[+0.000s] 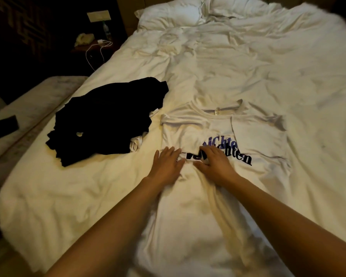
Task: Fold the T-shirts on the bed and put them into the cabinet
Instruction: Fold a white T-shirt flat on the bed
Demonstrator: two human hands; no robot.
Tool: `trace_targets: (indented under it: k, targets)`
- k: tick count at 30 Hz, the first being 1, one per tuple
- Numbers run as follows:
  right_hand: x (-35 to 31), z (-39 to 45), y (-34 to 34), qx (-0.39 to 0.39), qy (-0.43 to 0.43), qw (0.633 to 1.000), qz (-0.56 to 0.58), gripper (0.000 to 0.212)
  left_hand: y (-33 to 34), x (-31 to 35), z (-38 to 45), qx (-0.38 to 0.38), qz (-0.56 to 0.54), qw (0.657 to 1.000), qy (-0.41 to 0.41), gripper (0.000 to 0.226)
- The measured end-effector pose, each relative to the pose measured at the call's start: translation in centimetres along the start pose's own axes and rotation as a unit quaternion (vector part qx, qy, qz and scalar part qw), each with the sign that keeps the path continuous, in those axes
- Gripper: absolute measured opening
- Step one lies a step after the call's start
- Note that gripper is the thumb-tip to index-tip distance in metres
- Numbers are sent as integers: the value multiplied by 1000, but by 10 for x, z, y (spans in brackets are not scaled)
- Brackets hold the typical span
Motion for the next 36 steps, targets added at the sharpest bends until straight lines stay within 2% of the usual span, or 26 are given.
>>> trace_targets:
  k: [4,10,15,18,20,23,25,28,32,33,36]
  targets:
    - [9,-53,-5,22,12,1000,14,64,12,19,-49,13,-30,999,-9,54]
    - [19,-136,-9,29,13,999,27,61,30,40,-117,20,-12,1000,-1,56]
    - [26,-201,-5,4,20,1000,17,54,47,43,-166,18,27,998,49,58]
    - [29,-233,-1,-10,7,1000,24,53,50,40,-193,26,-54,993,99,62]
    - [28,-253,-1,-11,-10,1000,22,52,45,36,-208,84,-95,982,136,47]
    - [24,-277,-6,5,-43,999,16,57,38,32,-231,177,-95,964,175,19]
    - [24,-292,-8,-11,-54,998,15,66,39,31,-244,189,-84,963,174,18]
    - [25,-311,-1,-47,-81,996,-11,73,39,34,-263,160,-107,964,185,29]
    - [31,-322,1,39,-96,994,-36,35,42,32,-282,106,-78,972,196,58]
    - [33,-323,1,62,-89,994,-32,32,42,30,-283,116,-69,973,189,55]
    - [31,-327,-6,99,-53,994,-7,21,35,25,-284,171,-56,970,166,26]
Point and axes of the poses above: each hand's wrist, its own z-axis towards the middle knuckle, its own y-axis out of the palm, x = y × z, the point moved 6 cm from there along z, towards the middle knuckle, and after that the axes turned 4 degrees about -z, right-handed, at the moved point
